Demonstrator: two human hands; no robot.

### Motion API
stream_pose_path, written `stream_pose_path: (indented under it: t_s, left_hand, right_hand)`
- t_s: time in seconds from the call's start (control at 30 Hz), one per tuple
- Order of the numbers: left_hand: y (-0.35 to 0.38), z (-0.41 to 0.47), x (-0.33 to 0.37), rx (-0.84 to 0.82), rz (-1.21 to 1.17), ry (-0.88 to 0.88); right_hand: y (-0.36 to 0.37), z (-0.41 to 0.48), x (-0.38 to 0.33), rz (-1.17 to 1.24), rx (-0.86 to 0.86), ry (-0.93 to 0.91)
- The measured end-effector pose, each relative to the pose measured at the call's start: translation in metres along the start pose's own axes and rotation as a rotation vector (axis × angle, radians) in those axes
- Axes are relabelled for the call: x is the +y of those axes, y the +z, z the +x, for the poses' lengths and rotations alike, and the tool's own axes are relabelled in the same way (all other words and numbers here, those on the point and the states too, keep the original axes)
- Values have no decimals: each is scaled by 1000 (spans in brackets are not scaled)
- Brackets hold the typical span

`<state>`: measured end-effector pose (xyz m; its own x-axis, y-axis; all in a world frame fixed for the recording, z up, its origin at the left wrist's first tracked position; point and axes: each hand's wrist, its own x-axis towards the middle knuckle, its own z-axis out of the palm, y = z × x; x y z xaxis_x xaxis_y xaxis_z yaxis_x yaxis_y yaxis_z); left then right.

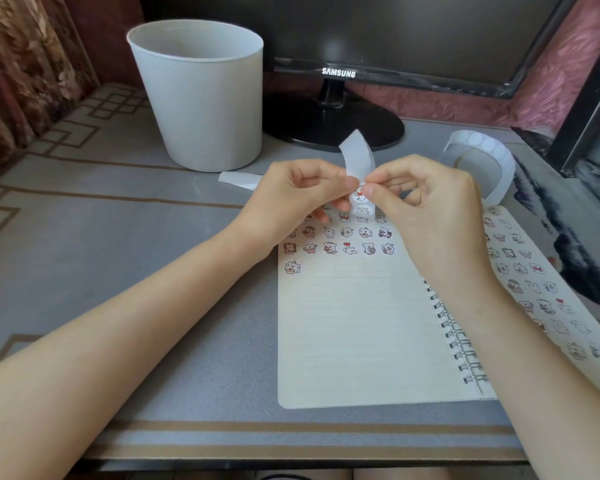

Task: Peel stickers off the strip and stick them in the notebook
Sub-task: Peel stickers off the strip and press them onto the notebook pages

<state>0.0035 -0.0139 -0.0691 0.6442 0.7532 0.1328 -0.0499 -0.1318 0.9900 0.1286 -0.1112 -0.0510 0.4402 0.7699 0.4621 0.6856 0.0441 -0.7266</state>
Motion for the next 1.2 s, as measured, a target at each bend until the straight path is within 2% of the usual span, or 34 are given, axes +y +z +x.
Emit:
stream_pose_path:
  t_s: [0.37,1.2]
  left_hand:
    - [-2,0,1,-27,1,-46]
    - [0,-1,4,-21,21,-71]
  right_hand:
    - [-1,0,-1,79,-8,37]
    - [1,0,3,-6,-23,-8]
